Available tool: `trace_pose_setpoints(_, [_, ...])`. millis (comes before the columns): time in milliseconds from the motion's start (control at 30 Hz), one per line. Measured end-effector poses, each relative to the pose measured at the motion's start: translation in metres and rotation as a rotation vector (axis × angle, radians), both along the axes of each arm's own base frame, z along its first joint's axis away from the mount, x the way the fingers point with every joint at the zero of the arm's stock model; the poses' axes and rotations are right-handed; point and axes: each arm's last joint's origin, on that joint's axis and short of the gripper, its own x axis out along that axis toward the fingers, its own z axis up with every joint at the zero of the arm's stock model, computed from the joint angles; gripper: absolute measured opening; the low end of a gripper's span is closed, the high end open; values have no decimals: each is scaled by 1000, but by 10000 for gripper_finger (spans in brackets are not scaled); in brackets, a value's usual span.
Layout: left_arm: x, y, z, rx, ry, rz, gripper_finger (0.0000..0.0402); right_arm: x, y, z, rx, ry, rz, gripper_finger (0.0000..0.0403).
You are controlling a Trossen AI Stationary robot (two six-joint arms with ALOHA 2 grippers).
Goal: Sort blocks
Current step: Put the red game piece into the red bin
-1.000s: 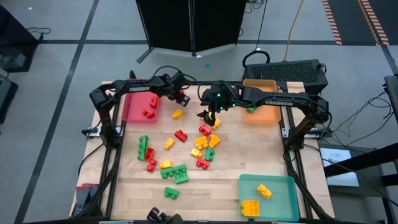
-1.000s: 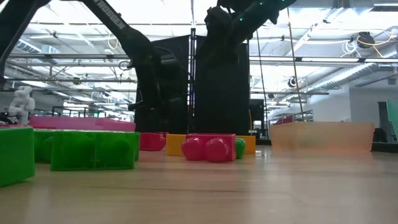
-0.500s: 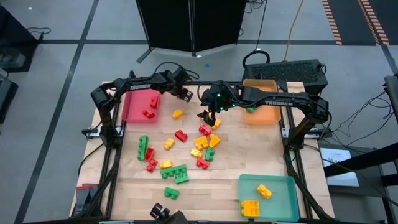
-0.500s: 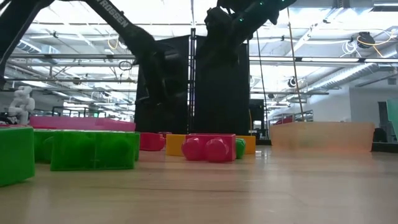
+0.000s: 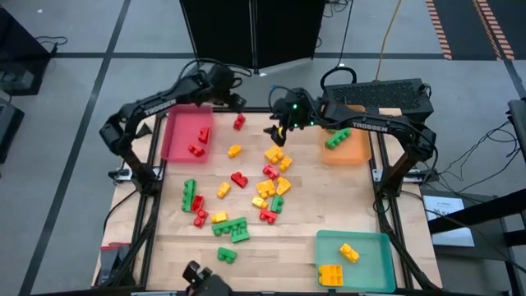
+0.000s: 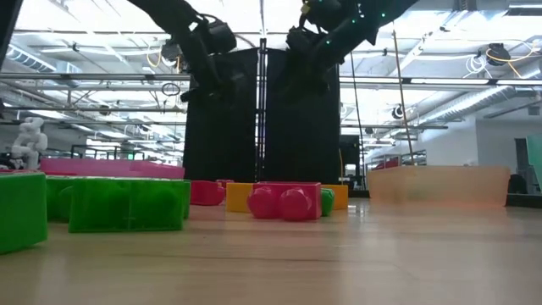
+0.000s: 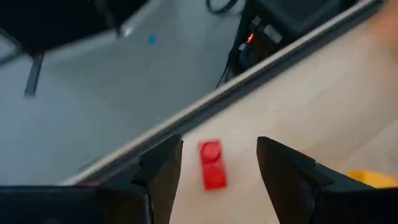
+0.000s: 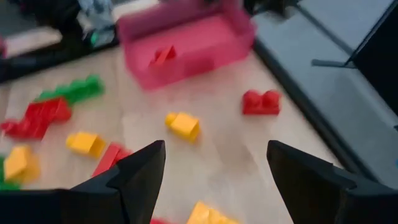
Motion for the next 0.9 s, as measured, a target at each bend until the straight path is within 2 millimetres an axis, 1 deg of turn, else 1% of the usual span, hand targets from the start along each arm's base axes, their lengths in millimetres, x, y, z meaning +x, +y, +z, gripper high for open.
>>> trace_pose_setpoints(67, [1, 6, -12, -22, 37, 12, 215, 0, -4, 2, 4, -27, -19, 279])
trace_pose_setpoints(167, [12, 11, -36, -64, 95, -1, 215, 0, -6, 3, 11, -38, -20, 279])
trace_pose_setpoints(267, [27, 12, -60, -134, 92, -27, 215, 0, -5, 2, 14, -34, -18, 279])
trace_pose_setpoints(367, [39, 10, -86, -178, 147, -45, 215, 1, -2, 2, 21, -35, -16, 279])
trace_pose_setpoints(500, [45, 11, -114, -221, 225, -46, 215, 2, 0, 2, 32, -35, -15, 279])
trace_pose_setpoints(600, [47, 13, -123, -222, 251, -38, 215, 2, 1, 2, 39, -33, -12, 279])
trace_pose_setpoints(700, [48, 15, -127, -199, 267, -24, 215, 2, 2, 2, 50, -37, 3, 279])
trace_pose_setpoints(833, [50, 20, -127, -168, 227, -18, 215, 2, 3, 2, 52, -37, 6, 279])
trace_pose_setpoints(900, [51, 22, -131, -163, 228, -13, 215, 2, 3, 2, 52, -37, 7, 279])
